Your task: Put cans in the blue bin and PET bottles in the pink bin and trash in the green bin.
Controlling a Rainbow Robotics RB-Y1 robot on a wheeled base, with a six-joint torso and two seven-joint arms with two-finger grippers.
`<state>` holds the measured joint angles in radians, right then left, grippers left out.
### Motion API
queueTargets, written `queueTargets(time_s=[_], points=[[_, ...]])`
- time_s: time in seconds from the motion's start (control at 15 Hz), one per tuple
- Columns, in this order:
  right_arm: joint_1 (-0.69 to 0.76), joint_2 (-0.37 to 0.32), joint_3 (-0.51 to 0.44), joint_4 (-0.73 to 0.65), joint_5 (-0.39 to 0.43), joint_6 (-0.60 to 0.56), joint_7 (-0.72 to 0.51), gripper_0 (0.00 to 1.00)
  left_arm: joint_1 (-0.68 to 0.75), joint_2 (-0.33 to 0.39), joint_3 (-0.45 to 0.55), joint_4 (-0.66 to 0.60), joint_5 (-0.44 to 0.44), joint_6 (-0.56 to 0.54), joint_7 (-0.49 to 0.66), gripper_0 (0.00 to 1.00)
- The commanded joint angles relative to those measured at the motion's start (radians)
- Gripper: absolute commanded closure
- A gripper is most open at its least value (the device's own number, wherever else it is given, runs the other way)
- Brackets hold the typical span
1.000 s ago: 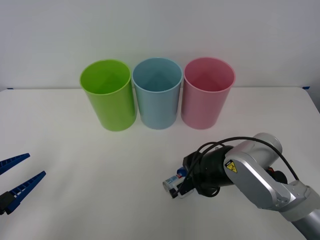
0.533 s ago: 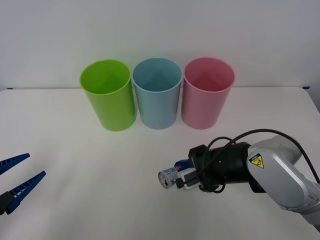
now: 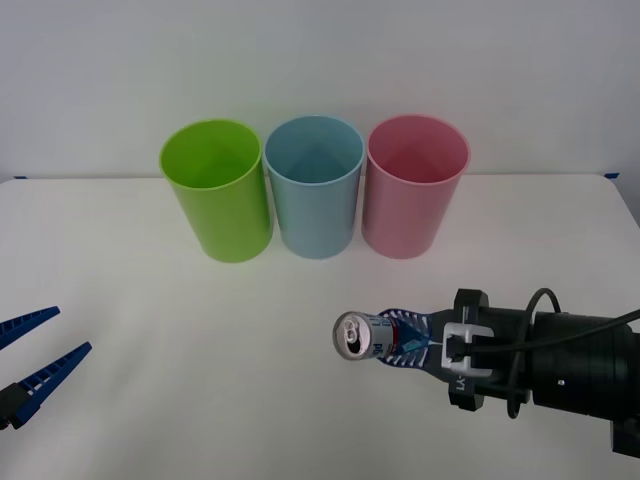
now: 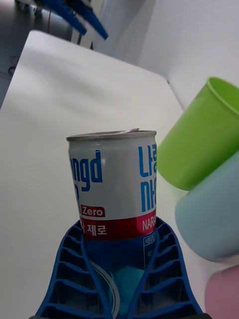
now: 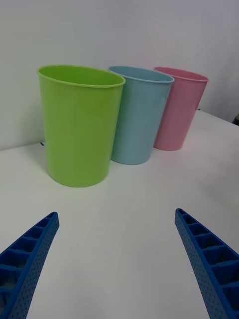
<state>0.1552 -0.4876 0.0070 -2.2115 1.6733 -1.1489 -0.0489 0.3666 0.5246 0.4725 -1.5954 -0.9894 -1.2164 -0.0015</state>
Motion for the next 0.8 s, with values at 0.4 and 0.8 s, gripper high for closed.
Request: queueTargets(time_s=[0.4,0.8], points=[[0.030,0.109,-0.168,-0.008,-0.354,0.041,-0.046,1.00,0.000,0.000,0.000,0.000,0.000,0.000,0.000,0.21],[-0.086,0.110,-0.159,-0.008,-0.405,0.218,-0.224,1.00,0.000,0.000,0.000,0.000,0.000,0.000,0.000,0.21]])
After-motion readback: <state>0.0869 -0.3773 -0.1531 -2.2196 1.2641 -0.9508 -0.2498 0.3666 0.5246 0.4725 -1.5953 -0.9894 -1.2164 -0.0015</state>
